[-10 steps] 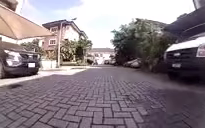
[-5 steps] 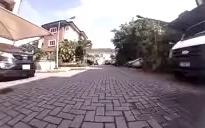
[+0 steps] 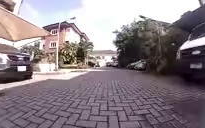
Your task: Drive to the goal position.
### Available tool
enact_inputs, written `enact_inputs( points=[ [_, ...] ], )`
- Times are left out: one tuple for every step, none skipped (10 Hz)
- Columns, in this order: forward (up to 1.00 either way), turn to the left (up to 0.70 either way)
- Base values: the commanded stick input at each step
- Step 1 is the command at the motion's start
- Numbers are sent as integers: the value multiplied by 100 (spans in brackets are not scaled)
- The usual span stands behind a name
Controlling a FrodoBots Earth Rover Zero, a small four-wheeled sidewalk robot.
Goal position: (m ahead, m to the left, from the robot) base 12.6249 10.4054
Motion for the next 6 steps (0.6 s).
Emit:
enact_inputs(
  points=[
    [69, 3],
    [69, 3],
    [69, 3],
    [69, 3],
    [69, 3],
    [69, 3]
  ],
)
